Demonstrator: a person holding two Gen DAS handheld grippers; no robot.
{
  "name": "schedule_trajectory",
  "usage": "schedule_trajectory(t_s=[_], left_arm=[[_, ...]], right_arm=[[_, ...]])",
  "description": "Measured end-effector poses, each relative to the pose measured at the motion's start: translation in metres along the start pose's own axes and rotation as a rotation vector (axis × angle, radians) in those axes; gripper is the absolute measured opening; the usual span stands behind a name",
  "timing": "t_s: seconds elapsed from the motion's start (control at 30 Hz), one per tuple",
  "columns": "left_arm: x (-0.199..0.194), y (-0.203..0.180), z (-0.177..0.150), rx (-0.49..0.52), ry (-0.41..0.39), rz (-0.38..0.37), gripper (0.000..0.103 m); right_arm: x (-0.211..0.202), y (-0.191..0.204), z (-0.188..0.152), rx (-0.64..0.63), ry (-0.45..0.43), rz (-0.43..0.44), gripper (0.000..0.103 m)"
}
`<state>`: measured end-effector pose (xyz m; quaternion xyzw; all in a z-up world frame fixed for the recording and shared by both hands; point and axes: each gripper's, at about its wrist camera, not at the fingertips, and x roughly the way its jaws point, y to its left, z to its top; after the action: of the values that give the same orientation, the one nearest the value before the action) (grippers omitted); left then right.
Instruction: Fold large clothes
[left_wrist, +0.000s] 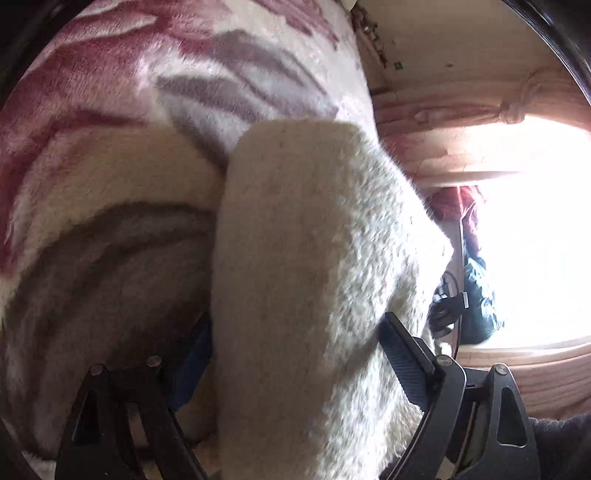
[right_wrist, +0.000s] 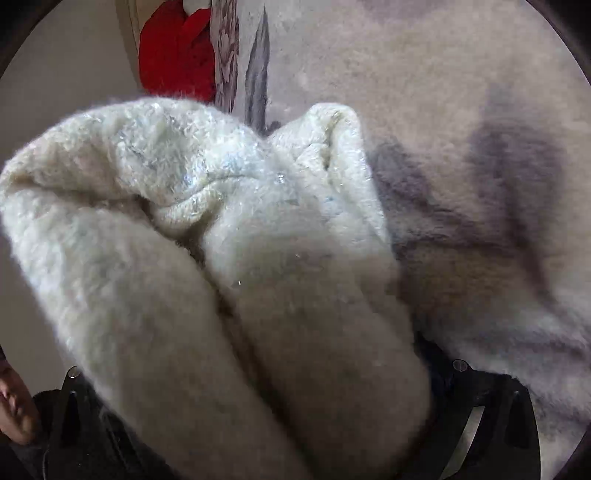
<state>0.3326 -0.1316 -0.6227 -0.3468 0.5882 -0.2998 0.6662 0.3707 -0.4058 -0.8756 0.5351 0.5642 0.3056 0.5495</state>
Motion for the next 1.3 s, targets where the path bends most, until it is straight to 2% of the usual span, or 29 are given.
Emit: schedule_trajectory(t_s=[0.03, 0.07, 0.1, 0.13, 0.2, 0.27, 0.33, 0.43, 0.6, 0.77, 0.87, 0.93, 1.0, 1.03, 1.07, 1.13, 1.17, 1.2, 1.3], left_arm=[[-0.002, -0.002, -0.001, 0.002, -0.025, 0.003, 0.081], [-0.006, -0.004, -0.002, -0.003, -0.048, -0.001, 0.077], [-0.011, -0.004, -0.001, -0.015, -0.071, -0.015, 0.068], [-0.017, -0.005, 0.000, -0.026, -0.087, -0.034, 0.064], [-0.029, -0.010, 0.004, -0.029, -0.114, -0.045, 0.063], [-0.039, -0.015, 0.013, -0.020, -0.140, -0.051, 0.063], [-0.051, -0.019, 0.028, -0.019, -0.159, -0.058, 0.063], [-0.074, -0.021, 0.058, 0.001, -0.203, -0.058, 0.063], [-0.135, 0.006, 0.142, 0.016, -0.317, -0.040, 0.063], [-0.170, 0.061, 0.238, 0.005, -0.410, -0.008, 0.064], [-0.170, 0.101, 0.285, -0.021, -0.420, -0.005, 0.064], [-0.162, 0.123, 0.302, -0.024, -0.386, 0.028, 0.065], [-0.150, 0.148, 0.313, -0.048, -0.324, 0.064, 0.067], [-0.150, 0.152, 0.312, -0.041, -0.319, 0.047, 0.071], [-0.151, 0.153, 0.311, -0.030, -0.315, 0.025, 0.071], [-0.158, 0.149, 0.306, -0.026, -0.298, 0.047, 0.071], [-0.162, 0.146, 0.303, -0.018, -0.295, 0.061, 0.071], [-0.167, 0.140, 0.295, 0.002, -0.292, 0.094, 0.071], [-0.179, 0.127, 0.276, 0.012, -0.287, 0.206, 0.071]], right_arm=[[0.007, 0.001, 0.001, 0.016, -0.010, 0.005, 0.099], [0.012, 0.002, 0.004, 0.029, -0.023, 0.018, 0.090], [0.014, 0.004, 0.003, 0.033, -0.048, 0.023, 0.082], [0.013, 0.007, 0.001, 0.038, -0.073, 0.034, 0.080], [0.015, 0.015, -0.007, 0.038, -0.110, 0.044, 0.071], [0.020, 0.029, -0.016, 0.035, -0.129, 0.062, 0.067], [0.025, 0.045, -0.015, 0.042, -0.139, 0.076, 0.066], [0.037, 0.074, 0.005, 0.003, -0.129, 0.083, 0.066], [0.100, 0.141, 0.079, -0.092, -0.076, 0.070, 0.066], [0.190, 0.190, 0.187, -0.161, -0.015, 0.073, 0.066], [0.243, 0.206, 0.249, -0.187, 0.001, 0.034, 0.066], [0.268, 0.199, 0.279, -0.150, 0.003, 0.035, 0.066], [0.287, 0.187, 0.303, -0.114, 0.002, -0.037, 0.066], [0.289, 0.187, 0.322, -0.094, 0.008, -0.062, 0.066], [0.292, 0.183, 0.325, -0.079, 0.016, -0.067, 0.068], [0.289, 0.189, 0.324, -0.102, 0.012, -0.106, 0.075], [0.269, 0.190, 0.308, -0.134, 0.014, -0.167, 0.080], [0.272, 0.200, 0.306, -0.175, 0.014, -0.244, 0.085], [0.253, 0.223, 0.262, -0.331, -0.004, -0.491, 0.089]])
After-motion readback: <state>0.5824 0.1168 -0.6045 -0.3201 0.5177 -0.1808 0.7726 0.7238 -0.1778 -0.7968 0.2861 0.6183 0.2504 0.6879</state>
